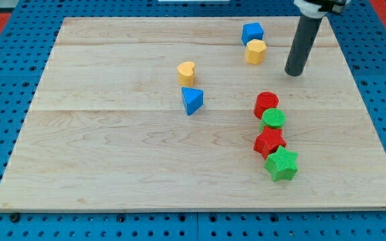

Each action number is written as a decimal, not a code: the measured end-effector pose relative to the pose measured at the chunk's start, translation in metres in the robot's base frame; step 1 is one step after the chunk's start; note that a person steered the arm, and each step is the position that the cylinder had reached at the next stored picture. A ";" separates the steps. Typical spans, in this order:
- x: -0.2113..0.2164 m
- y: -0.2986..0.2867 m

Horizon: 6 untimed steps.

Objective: Push yellow hexagon above the yellow heart

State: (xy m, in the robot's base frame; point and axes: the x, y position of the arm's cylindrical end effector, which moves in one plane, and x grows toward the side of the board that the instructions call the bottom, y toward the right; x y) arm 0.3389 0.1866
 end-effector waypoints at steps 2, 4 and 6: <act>-0.046 -0.047; -0.013 -0.100; -0.026 -0.151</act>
